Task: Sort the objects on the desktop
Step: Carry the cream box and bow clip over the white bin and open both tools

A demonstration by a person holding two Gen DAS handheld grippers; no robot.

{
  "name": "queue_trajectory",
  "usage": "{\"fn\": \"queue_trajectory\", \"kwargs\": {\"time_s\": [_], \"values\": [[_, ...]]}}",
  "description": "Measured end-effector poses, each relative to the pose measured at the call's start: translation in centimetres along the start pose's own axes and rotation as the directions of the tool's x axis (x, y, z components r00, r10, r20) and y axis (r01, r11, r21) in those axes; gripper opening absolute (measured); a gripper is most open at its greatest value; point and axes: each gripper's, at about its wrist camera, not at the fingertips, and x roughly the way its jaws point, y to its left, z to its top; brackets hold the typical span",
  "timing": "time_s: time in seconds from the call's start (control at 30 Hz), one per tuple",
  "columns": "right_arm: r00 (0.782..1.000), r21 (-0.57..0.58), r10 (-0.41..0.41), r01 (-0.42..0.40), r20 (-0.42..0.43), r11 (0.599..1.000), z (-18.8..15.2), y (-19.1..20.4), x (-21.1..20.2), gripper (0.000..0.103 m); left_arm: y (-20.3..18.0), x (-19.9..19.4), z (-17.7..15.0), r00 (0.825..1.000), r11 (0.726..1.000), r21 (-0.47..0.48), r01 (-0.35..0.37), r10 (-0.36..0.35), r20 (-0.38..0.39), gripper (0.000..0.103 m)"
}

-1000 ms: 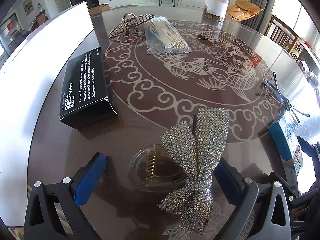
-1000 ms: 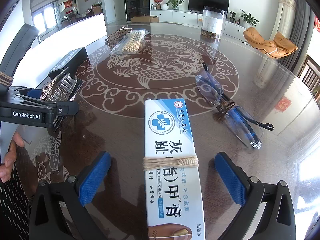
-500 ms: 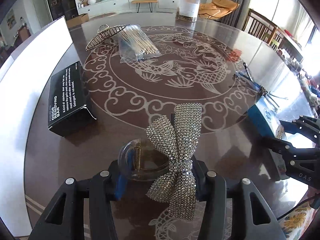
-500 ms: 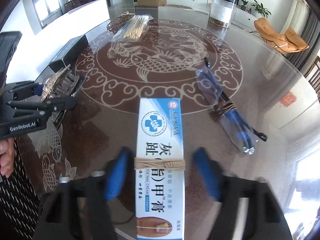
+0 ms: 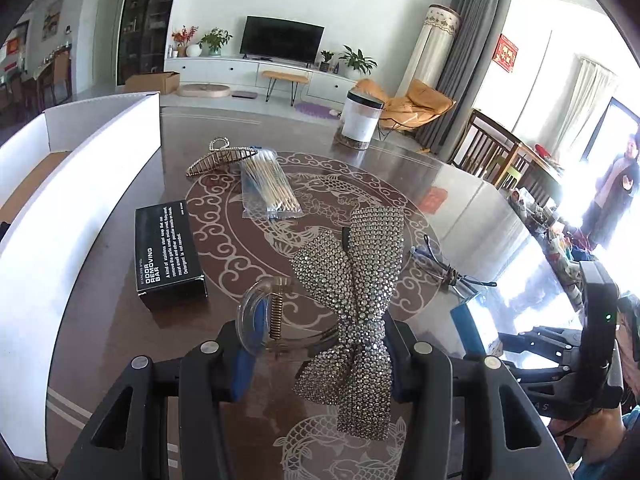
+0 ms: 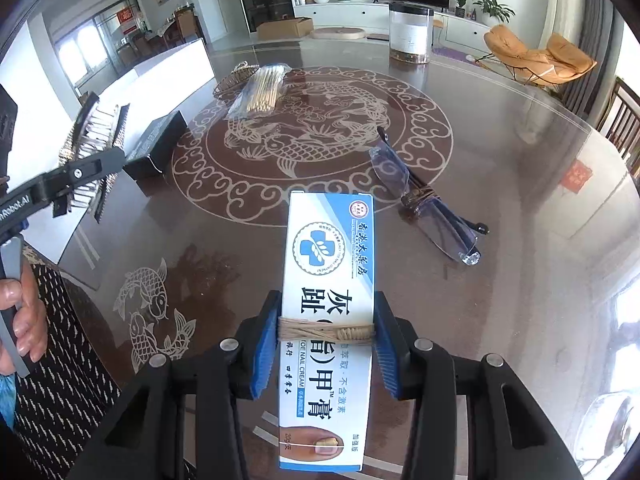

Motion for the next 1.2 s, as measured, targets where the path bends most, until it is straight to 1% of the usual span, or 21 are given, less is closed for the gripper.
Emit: {"fn": "queue_trajectory", "kwargs": {"time_s": [0.13, 0.2, 0.27, 0.37, 0.4, 0.43, 0.5, 0.57, 0.6, 0.63, 0.67, 0.7, 0.8, 0.83, 0.93, 0.97, 1.03, 1.1, 1.2], "values": [[0.997, -0.059, -0.067, 0.065, -0.035, 0.996, -0.5, 0.9, 1.7, 0.044, -0.1, -0.5, -0.2, 1.0, 1.0, 0.015, -0.007, 0.007, -0.009, 0.051], [0.996, -0.069, -0.079, 0.076, -0.044, 0.995, -0.8, 1.2, 2.2, 0.044, -0.3, -0.4, -0.3, 1.0, 1.0, 0.023, -0.01, 0.011, -0.017, 0.051], [0.995, -0.077, -0.097, 0.094, -0.027, 0.993, -1.1, 1.4, 2.1, 0.045, -0.5, -0.5, -0.4, 1.0, 0.999, 0.034, -0.015, 0.015, -0.014, 0.051], [0.995, -0.069, -0.094, 0.091, -0.028, 0.993, -1.3, 1.4, 2.2, 0.046, -0.5, -0.9, -0.5, 1.0, 0.999, 0.036, -0.019, 0.019, -0.004, 0.051], [0.995, -0.073, -0.096, 0.093, -0.033, 0.993, -1.4, 1.3, 2.1, 0.055, -0.4, -0.9, -0.5, 1.0, 0.999, 0.031, -0.02, 0.02, -0.002, 0.051], [0.993, -0.084, -0.109, 0.105, -0.042, 0.991, -1.4, 1.4, 2.2, 0.07, -0.3, -1.0, -0.5, 1.0, 0.999, 0.026, -0.02, 0.02, 0.0, 0.051], [0.991, -0.112, -0.124, 0.118, -0.05, 0.987, -1.8, 1.7, 2.0, 0.077, 0.0, -1.1, -0.5, 1.0, 1.0, 0.013, -0.018, 0.018, 0.003, 0.051], [0.992, -0.116, -0.114, 0.108, -0.049, 0.987, -2.4, 1.7, 1.8, 0.076, 0.2, -1.2, -0.5, 1.0, 1.0, 0.001, -0.013, 0.013, 0.006, 0.051], [0.994, -0.102, -0.093, 0.088, -0.049, 0.991, -2.6, 1.6, 1.6, 0.062, 0.3, -1.2, -0.4, 1.0, 1.0, -0.004, -0.01, 0.01, 0.007, 0.051], [0.997, -0.08, -0.064, 0.061, -0.042, 0.995, -2.7, 1.5, 1.3, 0.044, 0.4, -1.3, -0.4, 1.0, 1.0, -0.008, -0.006, 0.006, 0.009, 0.051], [0.996, -0.079, -0.079, 0.075, -0.049, 0.994, -2.6, 1.5, 1.2, 0.043, 0.5, -1.6, -0.3, 1.0, 1.0, -0.016, -0.003, 0.003, 0.013, 0.051], [0.997, -0.073, -0.06, 0.056, -0.054, 0.996, -2.4, 1.4, 1.0, 0.043, 0.8, -2.0, -0.1, 1.0, 1.0, -0.029, 0.002, -0.002, 0.017, 0.051], [1.0, -0.05, -0.021, 0.021, -0.014, 0.999, -1.6, 1.5, -0.7, 0.043, 2.2, -4.5, 0.7, 0.999, 0.997, -0.079, 0.023, -0.02, 0.041, 0.051], [1.0, -0.044, -0.008, 0.008, 0.008, 0.999, -1.0, 1.6, -1.6, 0.043, 2.9, -5.7, 1.0, 0.999, 0.996, -0.085, 0.014, -0.01, 0.051, 0.051], [0.997, -0.075, 0.03, -0.025, 0.071, 0.997, 2.0, 2.8, -4.3, 0.043, 6.4, -9.3, 2.2, 0.996, 0.992, -0.117, -0.036, 0.045, 0.073, 0.051], [0.995, -0.095, 0.043, -0.034, 0.087, 0.995, 3.1, 3.5, -5.0, 0.043, 8.2, -10.6, 2.7, 0.995, 0.989, -0.141, -0.053, 0.064, 0.076, 0.051], [0.99, -0.135, 0.093, -0.078, 0.11, 0.988, 6.1, 5.4, -6.2, 0.043, 12.0, -13.2, 3.9, 0.99, 0.977, -0.189, -0.095, 0.112, 0.083, 0.051], [0.98, -0.172, 0.146, -0.122, 0.132, 0.978, 9.2, 7.9, -7.1, 0.043, 15.9, -15.6, 5.0, 0.979, 0.961, -0.224, -0.161, 0.184, 0.087, 0.051], [0.955, -0.238, 0.251, -0.209, 0.161, 0.948, 13.9, 13.4, -8.1, 0.043, 21.8, -18.3, 6.3, 0.951, 0.924, -0.259, -0.282, 0.306, 0.055, 0.051]]}}
